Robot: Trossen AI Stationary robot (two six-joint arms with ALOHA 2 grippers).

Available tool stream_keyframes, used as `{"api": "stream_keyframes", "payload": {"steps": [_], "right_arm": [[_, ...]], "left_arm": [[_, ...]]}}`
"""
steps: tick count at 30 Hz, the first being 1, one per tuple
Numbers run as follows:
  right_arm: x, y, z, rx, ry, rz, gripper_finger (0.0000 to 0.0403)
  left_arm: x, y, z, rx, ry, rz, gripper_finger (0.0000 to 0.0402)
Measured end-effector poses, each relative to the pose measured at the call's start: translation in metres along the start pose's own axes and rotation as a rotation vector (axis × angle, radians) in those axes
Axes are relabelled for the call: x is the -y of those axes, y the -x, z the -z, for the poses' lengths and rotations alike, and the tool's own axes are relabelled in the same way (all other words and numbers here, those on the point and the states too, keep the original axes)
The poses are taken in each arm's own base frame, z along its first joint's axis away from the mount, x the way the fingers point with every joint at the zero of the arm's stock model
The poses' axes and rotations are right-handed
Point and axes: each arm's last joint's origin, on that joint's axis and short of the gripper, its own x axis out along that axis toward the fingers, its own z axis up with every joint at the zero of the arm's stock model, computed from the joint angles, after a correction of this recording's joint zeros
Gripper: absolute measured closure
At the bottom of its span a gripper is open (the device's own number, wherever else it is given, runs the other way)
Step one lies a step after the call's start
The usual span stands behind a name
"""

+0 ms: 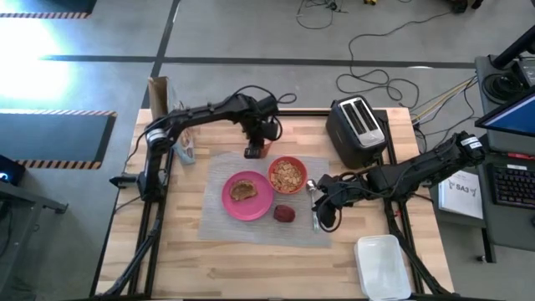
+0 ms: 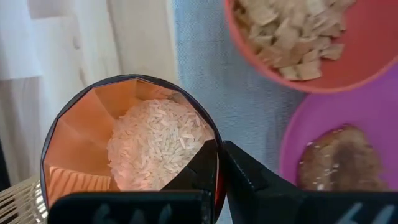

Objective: Arrange a breakfast setting
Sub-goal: Put the brown cup on the gray placemat to the top left of the pink plate

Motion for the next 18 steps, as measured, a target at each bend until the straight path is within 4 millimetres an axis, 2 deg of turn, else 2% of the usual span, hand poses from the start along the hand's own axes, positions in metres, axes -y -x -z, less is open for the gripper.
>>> {"api": "stream_keyframes", "payload": {"steps": [5, 9, 18], "right_arm": [[0.0, 0.0, 0.0, -0.001, 0.0, -0.001, 0.028], [0.0, 0.0, 0.001, -0.002, 0.0, -0.001, 0.028], [0.0, -0.002, 0.006, -0.017, 0.014, 0.003, 0.028]], "left_arm": [[0.016, 0.003, -0.007, 0.008, -0.02, 0.007, 0.0401], [0.026, 0.006, -0.005, 0.003, -0.013, 0.01, 0.0401], [0.047, 0.02, 0.028, -0.029, 0.091, -0.022, 0.0401]]}}
